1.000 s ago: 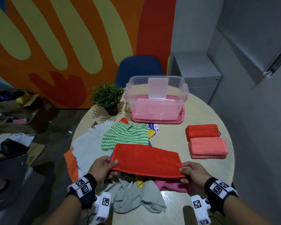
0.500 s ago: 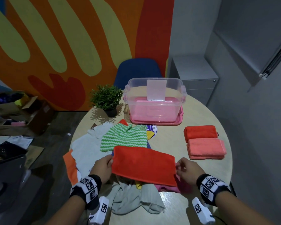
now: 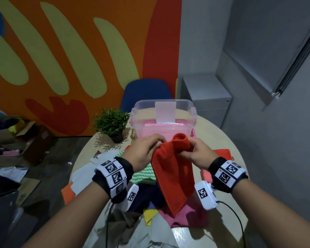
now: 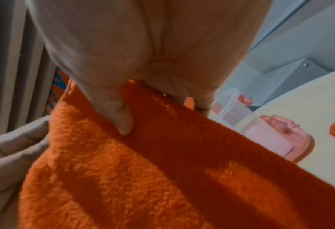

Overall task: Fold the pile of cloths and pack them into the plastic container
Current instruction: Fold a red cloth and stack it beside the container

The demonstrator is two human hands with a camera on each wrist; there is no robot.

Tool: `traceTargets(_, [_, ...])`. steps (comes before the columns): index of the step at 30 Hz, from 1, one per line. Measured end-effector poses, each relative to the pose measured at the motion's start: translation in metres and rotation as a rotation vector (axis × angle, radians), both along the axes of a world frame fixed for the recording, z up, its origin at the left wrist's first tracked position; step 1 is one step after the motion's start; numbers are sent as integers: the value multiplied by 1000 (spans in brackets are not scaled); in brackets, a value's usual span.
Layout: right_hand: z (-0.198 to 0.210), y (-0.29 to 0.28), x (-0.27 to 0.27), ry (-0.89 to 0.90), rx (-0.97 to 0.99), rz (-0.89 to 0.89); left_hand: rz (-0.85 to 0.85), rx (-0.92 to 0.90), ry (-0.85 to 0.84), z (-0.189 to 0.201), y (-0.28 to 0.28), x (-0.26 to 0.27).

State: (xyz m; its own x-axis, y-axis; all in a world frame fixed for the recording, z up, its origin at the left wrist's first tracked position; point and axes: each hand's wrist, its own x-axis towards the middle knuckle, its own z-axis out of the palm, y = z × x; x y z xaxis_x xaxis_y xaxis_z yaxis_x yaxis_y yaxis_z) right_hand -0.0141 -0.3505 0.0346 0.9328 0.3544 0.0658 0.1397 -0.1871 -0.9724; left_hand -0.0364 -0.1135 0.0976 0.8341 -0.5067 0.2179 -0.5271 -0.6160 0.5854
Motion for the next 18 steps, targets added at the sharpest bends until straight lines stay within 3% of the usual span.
traceTargets(4, [12, -27, 14, -87, 6, -169, -10, 131, 19, 8, -5, 24])
traceTargets(6, [19, -39, 17, -112, -9, -203, -21, 152, -50, 12, -11, 30])
traceTargets(8, [29, -49, 13, -129, 11, -217, -21, 61, -156, 14, -17, 31])
traceTargets(10, [32, -55, 2, -116, 47, -232, -38, -55, -157, 11, -23, 24])
traceTargets(13, [5, -66, -26, 15, 21, -175, -81, -130, 104, -23, -26, 5])
traceTargets(18, [-81, -79, -84, 300, -232, -56, -71, -23, 494, -113, -20, -33])
